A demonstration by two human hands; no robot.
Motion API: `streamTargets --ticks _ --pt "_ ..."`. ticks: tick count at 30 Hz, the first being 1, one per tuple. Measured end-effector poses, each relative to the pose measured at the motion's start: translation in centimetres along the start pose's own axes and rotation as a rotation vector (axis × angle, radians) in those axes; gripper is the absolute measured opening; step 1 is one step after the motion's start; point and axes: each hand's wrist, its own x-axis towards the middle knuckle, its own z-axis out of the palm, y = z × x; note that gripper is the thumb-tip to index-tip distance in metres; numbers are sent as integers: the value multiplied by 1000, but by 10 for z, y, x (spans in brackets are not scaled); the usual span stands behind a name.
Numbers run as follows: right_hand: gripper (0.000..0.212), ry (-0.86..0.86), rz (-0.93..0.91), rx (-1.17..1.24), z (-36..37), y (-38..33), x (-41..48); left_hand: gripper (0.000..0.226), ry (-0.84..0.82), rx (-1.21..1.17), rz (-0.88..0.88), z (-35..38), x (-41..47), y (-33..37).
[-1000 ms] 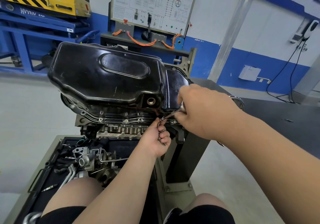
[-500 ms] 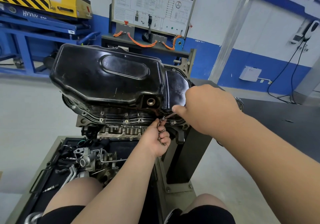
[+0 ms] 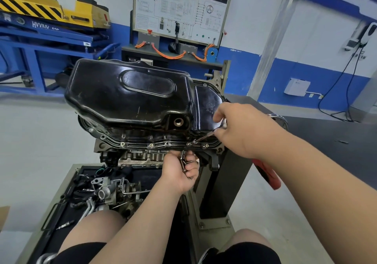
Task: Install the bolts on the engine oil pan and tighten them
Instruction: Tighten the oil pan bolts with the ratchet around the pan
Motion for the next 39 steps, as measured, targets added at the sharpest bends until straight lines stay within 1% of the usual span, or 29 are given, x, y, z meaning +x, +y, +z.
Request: streamTargets --ticks 1,2,5,9,12,14,16,19,22,25,29,34,39 --pt "7 29 1 38 -1 2 -1 17 -6 -7 0 -3 -2 -1" --pt "3 75 6 67 -1 3 -2 17 -11 -6 0 -5 -4 -2" --pt "8 181 25 94 -3 7 -6 17 -17 69 13 -8 -6 1" --pt "9 164 21 84 0 11 -9 26 44 296 77 -5 -6 9" --pt "7 178 26 156 2 15 -11 23 45 398 137 -8 -7 11" --pt "9 185 31 235 2 15 -12 20 35 349 125 -9 -10 9" --pt "14 178 12 277 4 12 -12 21 48 234 96 -9 -13 8" --pt "14 158 -11 271 9 6 -15 25 65 64 65 -9 -14 10" --pt "10 149 -17 254 14 1 -19 31 67 -29 48 -9 -14 12" --pt "9 155 -26 255 13 0 -23 35 79 -69 33 -7 -14 15" --pt "6 162 -31 258 10 -1 -25 32 93 -115 24 -6 -13 17" --pt "9 143 -20 266 10 -3 -25 37 107 -102 34 -3 -14 14" --pt "7 153 -26 202 11 -4 -30 37 124 -124 41 -1 -15 13"
